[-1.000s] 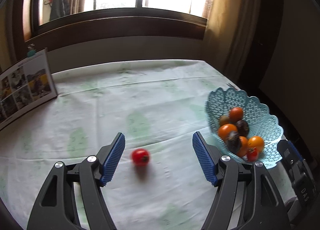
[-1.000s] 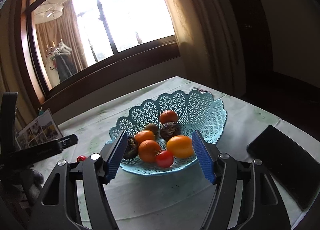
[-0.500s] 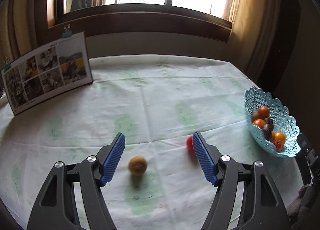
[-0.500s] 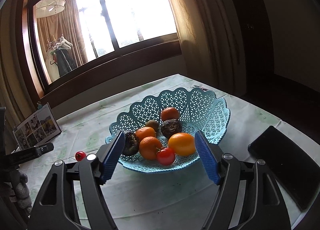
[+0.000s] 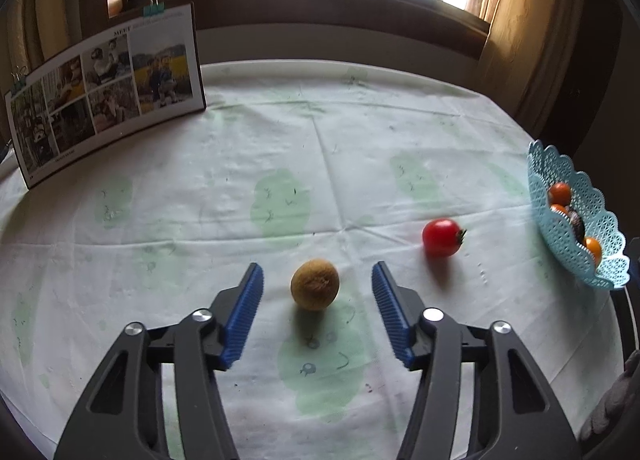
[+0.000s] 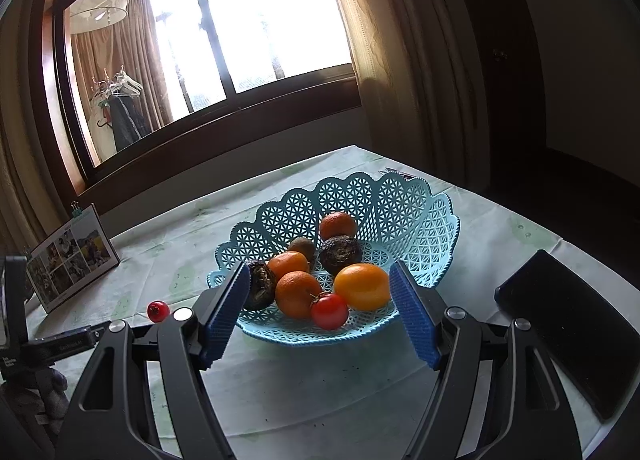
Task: Organize fruits
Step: 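Grasp the small brown kiwi with the left gripper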
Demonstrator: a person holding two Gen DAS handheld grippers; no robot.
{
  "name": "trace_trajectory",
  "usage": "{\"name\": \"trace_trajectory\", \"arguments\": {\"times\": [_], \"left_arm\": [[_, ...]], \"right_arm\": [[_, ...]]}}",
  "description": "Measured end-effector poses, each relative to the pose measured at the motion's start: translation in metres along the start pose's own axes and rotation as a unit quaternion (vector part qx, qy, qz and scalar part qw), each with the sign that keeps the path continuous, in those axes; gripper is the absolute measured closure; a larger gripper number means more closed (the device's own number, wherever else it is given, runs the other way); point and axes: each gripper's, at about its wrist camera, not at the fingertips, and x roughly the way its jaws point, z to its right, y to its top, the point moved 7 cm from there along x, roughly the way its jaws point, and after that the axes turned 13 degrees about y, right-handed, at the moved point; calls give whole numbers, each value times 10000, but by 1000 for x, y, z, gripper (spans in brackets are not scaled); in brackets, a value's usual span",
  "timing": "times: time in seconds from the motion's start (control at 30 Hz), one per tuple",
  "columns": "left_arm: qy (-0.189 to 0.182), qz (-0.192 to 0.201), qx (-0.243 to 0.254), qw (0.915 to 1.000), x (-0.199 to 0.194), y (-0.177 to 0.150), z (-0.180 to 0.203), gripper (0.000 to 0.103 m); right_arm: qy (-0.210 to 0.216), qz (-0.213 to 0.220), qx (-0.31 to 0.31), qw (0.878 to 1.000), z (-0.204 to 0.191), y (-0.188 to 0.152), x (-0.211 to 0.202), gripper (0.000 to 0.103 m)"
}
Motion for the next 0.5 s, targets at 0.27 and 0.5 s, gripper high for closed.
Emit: {"name": "trace_trajectory", "arguments": {"times": [0.27, 0.5], "left_arm": [[51, -95, -9, 9999, 11, -2, -3, 65], [45, -5, 163, 9999, 8, -3, 2, 77]], "right_arm": [[-19, -21, 7, 10000, 0, -1, 0, 29], [-22, -21, 4, 10000, 0, -1, 0, 29]]}}
